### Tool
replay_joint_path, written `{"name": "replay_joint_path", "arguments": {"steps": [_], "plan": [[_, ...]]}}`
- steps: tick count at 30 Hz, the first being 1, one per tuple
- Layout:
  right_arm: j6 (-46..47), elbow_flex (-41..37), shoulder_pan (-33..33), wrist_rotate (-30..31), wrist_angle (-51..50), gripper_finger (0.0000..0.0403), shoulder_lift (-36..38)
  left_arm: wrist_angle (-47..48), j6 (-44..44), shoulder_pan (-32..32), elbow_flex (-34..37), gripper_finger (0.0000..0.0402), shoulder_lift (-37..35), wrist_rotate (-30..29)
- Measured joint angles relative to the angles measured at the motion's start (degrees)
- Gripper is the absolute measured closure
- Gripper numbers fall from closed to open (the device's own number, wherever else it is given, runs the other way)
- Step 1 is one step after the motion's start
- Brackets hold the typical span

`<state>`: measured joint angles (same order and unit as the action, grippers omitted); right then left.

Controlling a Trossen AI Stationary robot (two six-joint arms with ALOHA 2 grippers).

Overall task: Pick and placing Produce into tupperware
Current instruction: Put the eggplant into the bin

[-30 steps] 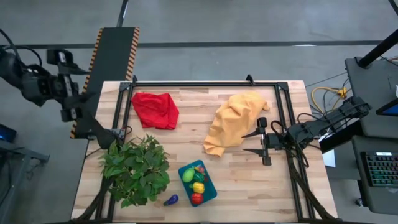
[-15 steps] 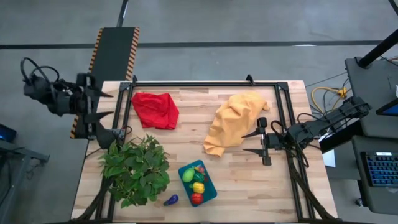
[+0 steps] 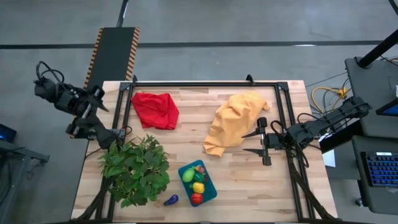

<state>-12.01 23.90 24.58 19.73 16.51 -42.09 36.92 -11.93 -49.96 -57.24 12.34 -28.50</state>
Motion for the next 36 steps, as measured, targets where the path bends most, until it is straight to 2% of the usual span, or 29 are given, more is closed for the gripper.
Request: {"name": "replay_joint_path", "arguments": {"steps": [2, 6, 10, 13, 21, 27, 32, 36], "plan": [[-0.04, 0.00, 0.00, 0.00, 0.00, 0.0188, 0.00, -0.01, 3.47, -0.01, 1.37, 0.0196, -1.36, -3.81], [-0.09, 0.00, 0.00, 0.02, 0.00, 0.0188, 0.00, 2.12, 5.57, 0.00, 3.75, 0.0196, -3.76, -15.12], [-0.50, 0.00, 0.00, 0.09, 0.00, 0.0188, 0.00, 2.32, 5.75, -0.04, 5.09, 0.0202, -6.73, -17.79], [-1.50, 0.00, 0.00, 1.01, 0.02, 0.0188, 0.00, 1.03, 5.82, -0.03, 6.81, 0.0216, -8.55, -21.93], [-2.03, 0.00, -0.92, 1.53, 0.04, 0.0188, 0.02, -0.07, 5.60, -0.61, 15.42, 0.0265, -9.96, -21.77], [-1.98, 0.00, -1.18, 1.52, 0.04, 0.0188, 0.02, 0.29, 6.53, -0.58, 16.36, 0.0311, -8.12, -20.73], [-1.70, 0.00, -1.16, 1.51, 0.04, 0.0188, 0.02, 1.32, 5.20, -0.56, 16.32, 0.0384, -9.42, -10.34], [-0.44, 0.00, -1.16, 1.49, 0.02, 0.0188, 0.00, 4.03, 5.62, -0.59, 15.00, 0.0396, -10.61, -6.34]]}}
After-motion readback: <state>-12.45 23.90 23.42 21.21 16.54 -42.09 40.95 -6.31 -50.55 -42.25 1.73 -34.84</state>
